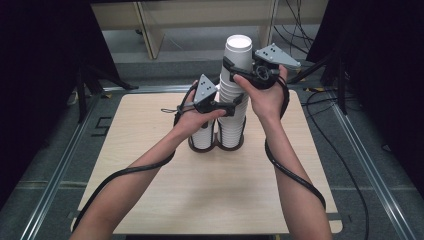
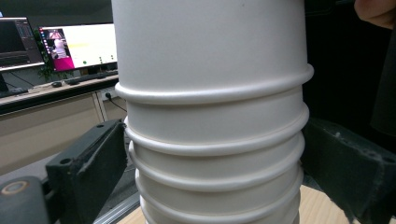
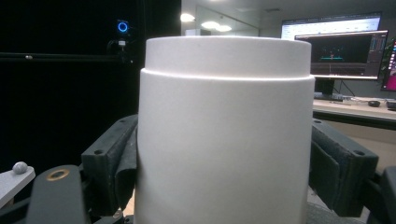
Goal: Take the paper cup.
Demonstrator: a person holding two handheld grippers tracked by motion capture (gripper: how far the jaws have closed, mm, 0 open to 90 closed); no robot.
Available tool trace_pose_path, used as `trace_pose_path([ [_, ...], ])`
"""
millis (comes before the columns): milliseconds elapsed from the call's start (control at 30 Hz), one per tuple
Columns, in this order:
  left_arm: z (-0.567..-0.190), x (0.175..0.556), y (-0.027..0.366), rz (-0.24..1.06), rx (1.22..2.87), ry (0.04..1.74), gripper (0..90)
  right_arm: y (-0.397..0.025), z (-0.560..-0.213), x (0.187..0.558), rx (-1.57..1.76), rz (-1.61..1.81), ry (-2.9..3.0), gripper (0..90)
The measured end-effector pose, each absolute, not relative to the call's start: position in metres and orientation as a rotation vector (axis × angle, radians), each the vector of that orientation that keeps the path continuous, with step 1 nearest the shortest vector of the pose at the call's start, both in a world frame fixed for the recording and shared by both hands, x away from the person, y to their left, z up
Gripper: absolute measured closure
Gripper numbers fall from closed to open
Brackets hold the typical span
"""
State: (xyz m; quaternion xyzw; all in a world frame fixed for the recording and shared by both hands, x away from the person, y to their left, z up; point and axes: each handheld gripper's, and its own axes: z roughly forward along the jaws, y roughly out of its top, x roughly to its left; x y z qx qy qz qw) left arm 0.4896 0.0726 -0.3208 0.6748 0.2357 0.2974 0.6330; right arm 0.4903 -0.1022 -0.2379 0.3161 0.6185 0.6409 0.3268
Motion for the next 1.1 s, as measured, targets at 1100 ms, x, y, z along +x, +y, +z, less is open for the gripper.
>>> trace_pose_path([
  [1100, -0.319, 0.488, 0.075, 0.703, 1.57, 0.535, 7.2, -0.109, -0.209, 0.483, 0.855, 1.828, 1.426, 20.8],
])
